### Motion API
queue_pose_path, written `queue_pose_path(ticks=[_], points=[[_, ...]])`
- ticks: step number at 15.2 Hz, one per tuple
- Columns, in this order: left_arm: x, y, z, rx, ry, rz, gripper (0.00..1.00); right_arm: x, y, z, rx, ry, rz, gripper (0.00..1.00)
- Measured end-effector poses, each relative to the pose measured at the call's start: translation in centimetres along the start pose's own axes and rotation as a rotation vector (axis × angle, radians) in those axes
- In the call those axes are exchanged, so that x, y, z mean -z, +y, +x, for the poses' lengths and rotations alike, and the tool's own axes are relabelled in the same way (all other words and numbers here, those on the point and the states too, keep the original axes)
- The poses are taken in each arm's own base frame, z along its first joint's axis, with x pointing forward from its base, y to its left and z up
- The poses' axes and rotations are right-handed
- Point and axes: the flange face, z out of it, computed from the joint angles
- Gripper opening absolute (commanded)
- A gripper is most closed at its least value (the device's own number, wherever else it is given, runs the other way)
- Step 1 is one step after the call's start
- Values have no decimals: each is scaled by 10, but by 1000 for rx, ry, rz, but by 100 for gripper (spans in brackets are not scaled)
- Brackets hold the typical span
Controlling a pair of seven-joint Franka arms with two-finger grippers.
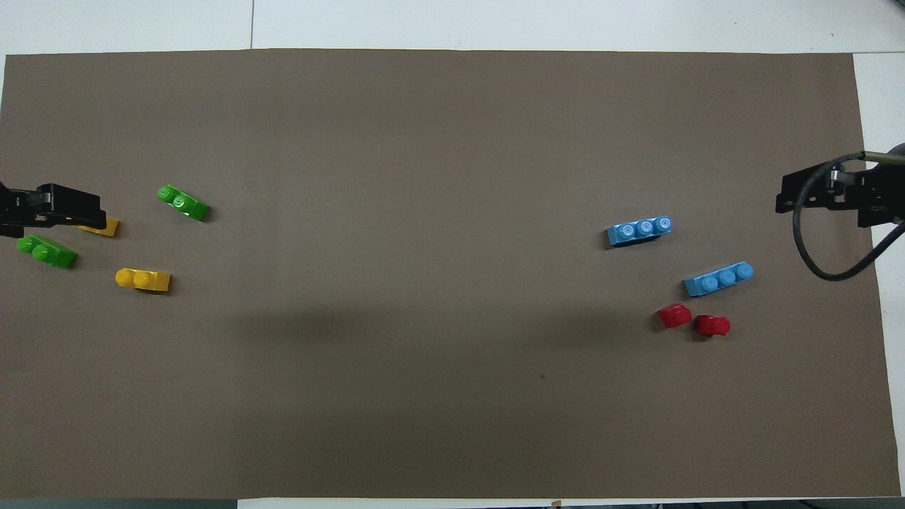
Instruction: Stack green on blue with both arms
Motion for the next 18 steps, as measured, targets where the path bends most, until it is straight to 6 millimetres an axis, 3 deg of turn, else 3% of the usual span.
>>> queue_pose_path(ticks=[3,9,14,18], points=[[0,-1,0,20,0,-4,100,-17,-7,9,-296,-19,67,100],[2,-3,4,372,27,-57,100,-87,-20,42,-921,-286,224,100],[-10,-2,15,710,53,-107,100,-145,-6,64,-1106,-438,236,100],[-37,-9,31,877,40,-114,100,-194,-2,62,-1125,-467,207,100]])
